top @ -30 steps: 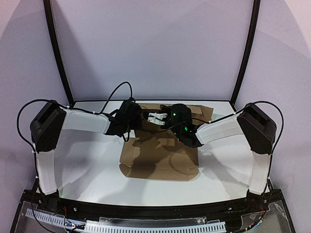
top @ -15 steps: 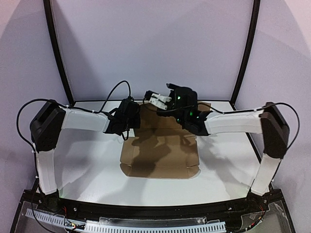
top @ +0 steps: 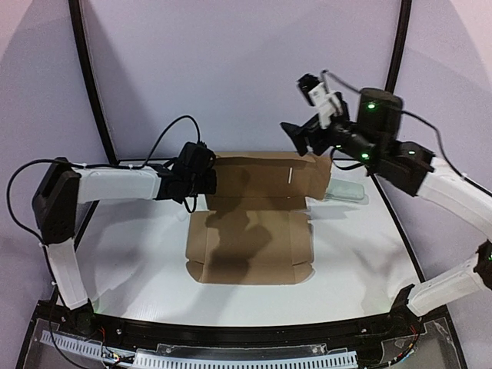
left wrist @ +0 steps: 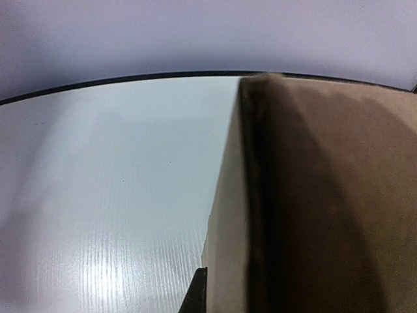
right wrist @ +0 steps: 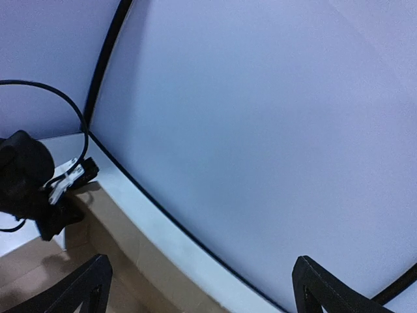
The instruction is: Fold the paper box
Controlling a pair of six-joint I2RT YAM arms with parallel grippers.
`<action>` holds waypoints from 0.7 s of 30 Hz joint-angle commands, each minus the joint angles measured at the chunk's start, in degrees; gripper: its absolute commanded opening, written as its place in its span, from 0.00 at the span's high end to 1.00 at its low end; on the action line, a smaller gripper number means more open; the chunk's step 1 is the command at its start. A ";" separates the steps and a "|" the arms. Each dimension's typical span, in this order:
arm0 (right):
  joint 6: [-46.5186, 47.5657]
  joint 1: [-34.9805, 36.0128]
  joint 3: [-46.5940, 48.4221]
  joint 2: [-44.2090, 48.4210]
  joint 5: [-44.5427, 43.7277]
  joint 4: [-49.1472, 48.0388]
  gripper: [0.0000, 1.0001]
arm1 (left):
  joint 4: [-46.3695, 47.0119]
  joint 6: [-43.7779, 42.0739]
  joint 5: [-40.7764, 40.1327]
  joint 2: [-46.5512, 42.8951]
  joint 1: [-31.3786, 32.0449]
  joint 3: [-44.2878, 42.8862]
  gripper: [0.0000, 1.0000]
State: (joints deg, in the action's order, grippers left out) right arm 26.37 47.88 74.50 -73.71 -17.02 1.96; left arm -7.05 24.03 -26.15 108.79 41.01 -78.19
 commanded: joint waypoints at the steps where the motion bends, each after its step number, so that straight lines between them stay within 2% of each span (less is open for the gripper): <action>1: -16.10 -4.67 -2.85 5.75 7.39 13.16 0.02 | -2.09 -0.91 3.88 -7.88 -0.23 0.12 0.99; 4: -15.26 -7.55 -3.55 8.44 5.62 18.89 0.02 | 0.26 -2.33 8.31 -11.98 -0.28 4.74 0.99; 8: -5.80 -9.48 -3.26 8.90 6.20 24.39 0.02 | 2.07 -5.21 13.93 -16.20 -0.23 8.64 0.99; 11: -1.31 -9.60 -0.77 8.54 8.92 28.29 0.02 | 0.49 -5.15 14.79 -17.73 -0.23 9.18 0.99; 17: 5.69 -9.59 -0.86 10.54 9.11 32.13 0.02 | -0.07 -5.51 18.94 -19.57 -0.24 10.10 0.99; 21: 6.18 -9.56 0.42 11.51 7.18 31.95 0.02 | -0.86 -7.22 22.37 -19.95 -0.23 10.47 0.99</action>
State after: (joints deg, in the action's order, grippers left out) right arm 29.67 38.61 72.53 -63.81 -8.73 32.69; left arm -7.77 18.39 -9.02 92.40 40.97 -68.53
